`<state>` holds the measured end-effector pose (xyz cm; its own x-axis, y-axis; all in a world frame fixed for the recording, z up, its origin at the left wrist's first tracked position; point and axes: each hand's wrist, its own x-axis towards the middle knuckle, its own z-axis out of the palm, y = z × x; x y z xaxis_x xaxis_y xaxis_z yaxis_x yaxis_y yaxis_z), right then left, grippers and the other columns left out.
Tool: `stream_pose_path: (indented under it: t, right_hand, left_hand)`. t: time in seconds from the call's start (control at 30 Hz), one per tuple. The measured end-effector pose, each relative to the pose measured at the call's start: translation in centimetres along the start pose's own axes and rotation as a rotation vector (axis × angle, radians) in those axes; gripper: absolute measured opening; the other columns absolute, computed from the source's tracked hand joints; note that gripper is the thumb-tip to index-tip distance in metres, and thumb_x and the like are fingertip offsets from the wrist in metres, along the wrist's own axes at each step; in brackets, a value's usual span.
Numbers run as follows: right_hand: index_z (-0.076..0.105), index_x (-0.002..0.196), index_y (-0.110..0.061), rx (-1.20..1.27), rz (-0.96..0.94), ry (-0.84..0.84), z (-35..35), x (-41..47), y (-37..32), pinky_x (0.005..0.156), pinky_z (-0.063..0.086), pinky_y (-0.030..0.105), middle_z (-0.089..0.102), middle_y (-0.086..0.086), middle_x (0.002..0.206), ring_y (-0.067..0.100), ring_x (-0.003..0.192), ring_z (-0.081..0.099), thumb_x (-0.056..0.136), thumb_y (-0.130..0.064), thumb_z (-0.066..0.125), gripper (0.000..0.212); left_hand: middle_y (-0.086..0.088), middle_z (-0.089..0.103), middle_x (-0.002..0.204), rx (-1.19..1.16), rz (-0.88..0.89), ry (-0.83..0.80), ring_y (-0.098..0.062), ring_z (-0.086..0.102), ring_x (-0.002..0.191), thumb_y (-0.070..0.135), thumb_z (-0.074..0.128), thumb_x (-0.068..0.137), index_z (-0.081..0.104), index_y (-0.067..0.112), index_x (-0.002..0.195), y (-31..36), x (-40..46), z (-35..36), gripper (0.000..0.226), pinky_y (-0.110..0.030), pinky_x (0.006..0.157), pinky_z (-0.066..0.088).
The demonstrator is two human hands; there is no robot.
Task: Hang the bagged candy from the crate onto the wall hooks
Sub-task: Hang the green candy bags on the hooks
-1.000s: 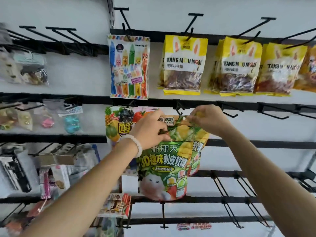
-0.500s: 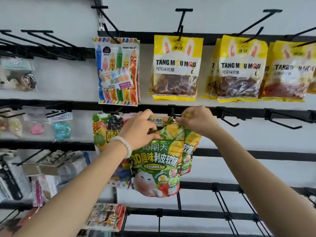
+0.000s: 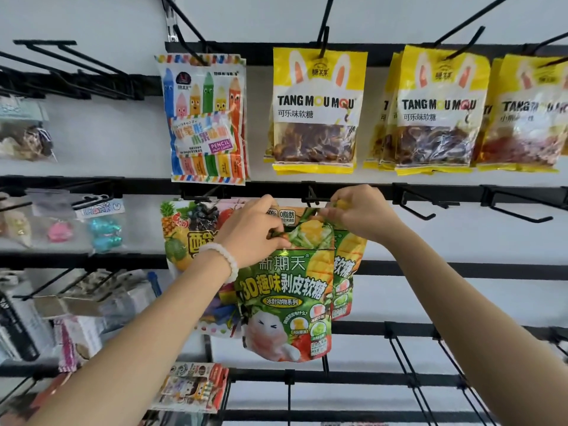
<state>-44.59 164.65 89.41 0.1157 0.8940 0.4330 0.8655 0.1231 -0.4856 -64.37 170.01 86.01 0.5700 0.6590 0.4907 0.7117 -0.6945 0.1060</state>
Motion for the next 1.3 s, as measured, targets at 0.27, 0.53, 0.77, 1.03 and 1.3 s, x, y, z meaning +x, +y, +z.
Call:
stream_pose_path:
  t: [0.27, 0.53, 0.77, 1.03, 1.3]
  right_hand:
    - [0.065, 0.09, -0.024, -0.093, 0.093, 0.08, 2.1, 1.7, 0.8, 0.064, 0.046, 0.032, 0.062, 0.0, 0.079, 0.021, 0.079, 0.056, 0.084, -0.044, 0.061, 0.021]
    - [0.064, 0.108, -0.022, -0.079, 0.03, 0.195, 3.6, 3.6, 2.4, 0.078, 0.049, 0.034, 0.066, 0.001, 0.107, 0.023, 0.1, 0.057, 0.083, -0.031, 0.063, 0.027]
    - [0.073, 0.08, -0.015, -0.132, -0.285, 0.316, 3.7, 0.0, 4.6, 0.092, 0.036, 0.042, 0.061, 0.005, 0.118, 0.028, 0.116, 0.047, 0.082, -0.045, 0.057, 0.034]
    - [0.071, 0.085, -0.012, -0.016, -0.259, 0.207, 3.6, -3.3, 4.2, 0.076, 0.047, 0.033, 0.066, 0.001, 0.095, 0.017, 0.087, 0.058, 0.08, -0.03, 0.069, 0.019]
    - [0.071, 0.086, -0.012, 0.139, -0.152, 0.168, 2.5, -4.2, 3.8, 0.06, 0.044, 0.022, 0.069, 0.0, 0.079, 0.013, 0.065, 0.058, 0.081, -0.025, 0.069, 0.014]
  left_hand:
    - [0.002, 0.039, 0.135, 0.065, -0.003, -0.003, -0.02, 0.031, 0.125, 0.049, 0.061, 0.079, 0.068, 0.021, 0.084, -0.7, 1.2, 1.7, 0.03, -0.035, 0.103, 0.029]
    - [-0.001, 0.043, 0.137, 0.071, 0.014, 0.142, -0.024, 0.032, 0.127, 0.046, 0.065, 0.077, 0.072, 0.023, 0.086, -1.5, 2.8, 4.0, 0.026, -0.043, 0.107, 0.027]
    - [-0.005, 0.055, 0.116, 0.08, 0.008, 0.262, -0.029, 0.043, 0.107, 0.044, 0.069, 0.072, 0.073, 0.022, 0.081, 0.0, 1.5, 4.6, 0.024, -0.045, 0.094, 0.035]
    - [0.003, 0.057, 0.102, 0.035, 0.021, 0.255, -0.02, 0.05, 0.102, 0.051, 0.064, 0.075, 0.071, 0.023, 0.088, 2.6, 0.0, 4.9, 0.032, -0.04, 0.085, 0.04]
    - [0.009, 0.051, 0.095, -0.093, -0.011, 0.15, -0.015, 0.049, 0.096, 0.056, 0.055, 0.078, 0.067, 0.018, 0.095, 2.7, -1.9, 4.1, 0.043, -0.033, 0.081, 0.043]
